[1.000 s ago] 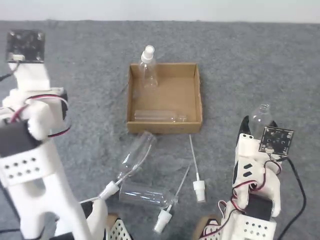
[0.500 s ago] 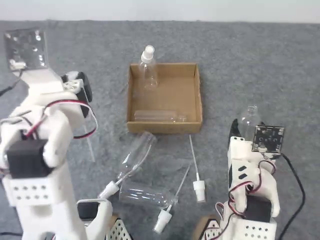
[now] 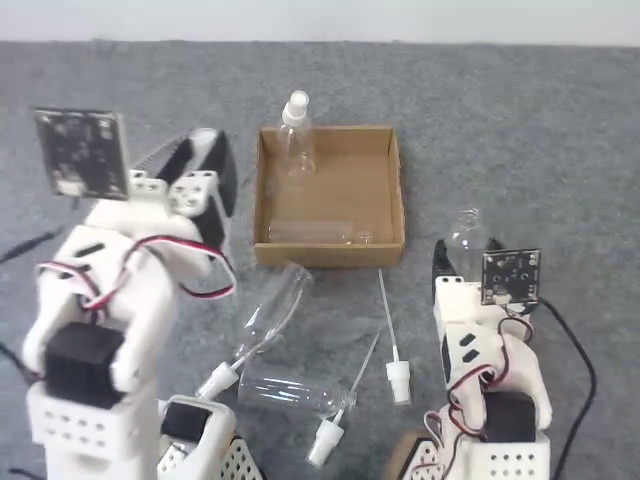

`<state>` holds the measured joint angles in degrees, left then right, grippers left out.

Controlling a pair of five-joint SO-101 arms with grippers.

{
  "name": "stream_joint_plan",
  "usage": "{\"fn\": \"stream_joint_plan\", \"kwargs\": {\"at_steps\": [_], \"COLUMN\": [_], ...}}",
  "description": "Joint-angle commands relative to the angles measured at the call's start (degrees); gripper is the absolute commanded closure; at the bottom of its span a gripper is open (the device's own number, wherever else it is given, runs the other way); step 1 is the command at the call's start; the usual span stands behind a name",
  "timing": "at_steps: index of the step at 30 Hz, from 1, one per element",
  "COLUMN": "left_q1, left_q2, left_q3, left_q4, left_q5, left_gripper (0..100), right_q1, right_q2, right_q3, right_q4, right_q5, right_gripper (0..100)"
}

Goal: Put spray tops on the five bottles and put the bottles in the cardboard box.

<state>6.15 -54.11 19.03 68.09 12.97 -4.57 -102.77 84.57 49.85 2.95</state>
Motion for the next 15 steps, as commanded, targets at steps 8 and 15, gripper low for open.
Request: {"fn": "stream_joint_plan", "kwargs": {"at_steps": [8, 15], "left_q1": [6.33, 8.44], "left_q2": [-11.34, -15.56], "left_q3": [14.02, 18.95], "left_q4": [-21.19, -22.86], "left_q5": [4.04, 7.74], "left_gripper": [99, 99], "right_q1": [-7.78, -15.08], "right_q2": [-1.19, -1.19], "right_q3": [-6.51, -7.30], "right_q4": [5.49, 8.04], "right_q5": [0.26, 0.26], "right_gripper": [93.8, 93.6]}}
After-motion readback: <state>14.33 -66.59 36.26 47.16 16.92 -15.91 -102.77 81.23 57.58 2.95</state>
